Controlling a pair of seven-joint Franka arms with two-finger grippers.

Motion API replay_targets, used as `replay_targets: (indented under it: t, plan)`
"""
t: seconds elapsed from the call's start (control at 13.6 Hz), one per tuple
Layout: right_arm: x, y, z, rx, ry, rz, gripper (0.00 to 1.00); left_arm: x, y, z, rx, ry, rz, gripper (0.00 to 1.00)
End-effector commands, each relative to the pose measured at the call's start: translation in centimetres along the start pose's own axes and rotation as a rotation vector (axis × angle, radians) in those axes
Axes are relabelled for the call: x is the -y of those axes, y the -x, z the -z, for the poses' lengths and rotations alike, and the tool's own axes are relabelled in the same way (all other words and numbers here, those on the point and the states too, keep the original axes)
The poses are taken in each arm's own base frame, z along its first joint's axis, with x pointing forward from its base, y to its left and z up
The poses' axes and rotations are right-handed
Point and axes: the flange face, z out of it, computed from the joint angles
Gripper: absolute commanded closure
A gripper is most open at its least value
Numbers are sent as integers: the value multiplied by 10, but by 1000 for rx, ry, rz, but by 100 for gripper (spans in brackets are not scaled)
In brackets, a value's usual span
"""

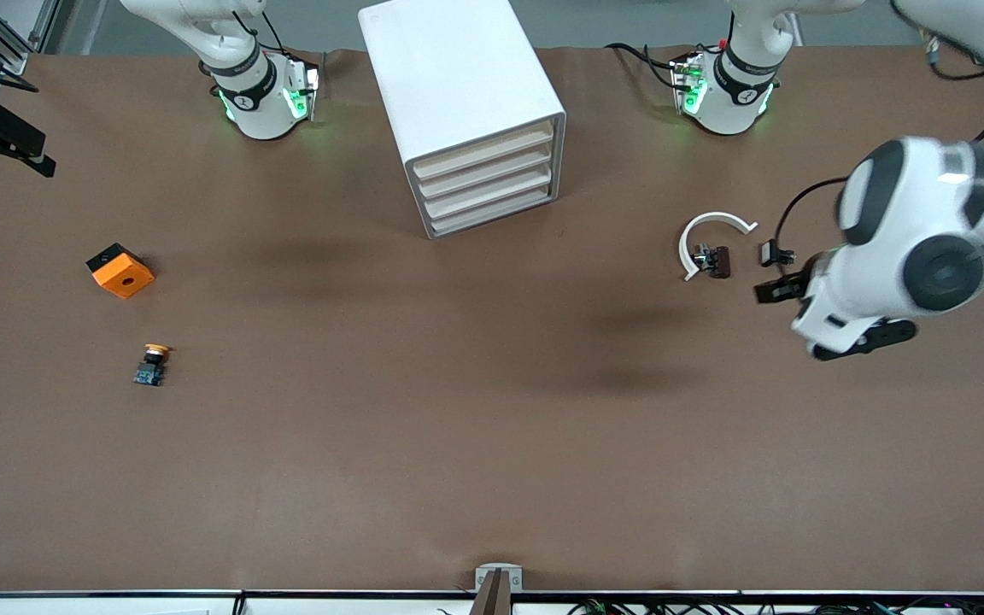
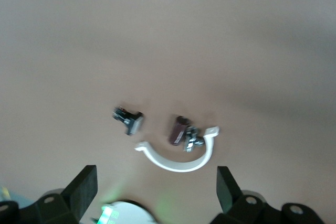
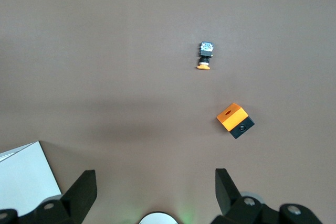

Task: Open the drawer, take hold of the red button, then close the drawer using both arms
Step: 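Move the left gripper toward the white cabinet's drawer handle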

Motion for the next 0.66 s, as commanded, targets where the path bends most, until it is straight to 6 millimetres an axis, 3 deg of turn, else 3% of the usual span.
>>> replay_targets:
  t: [0.0, 0.15, 0.59]
  plan:
    - [-1, 8, 2, -11, -12, 4, 0, -55, -16, -28, 17, -55, 281, 0]
    - [-1, 7, 2, -12, -12, 4, 0, -79, -17, -61, 60, -91, 472, 0]
    - [-4, 7, 1, -11, -12, -1, 0, -171, 26, -133, 442, -106, 957, 0]
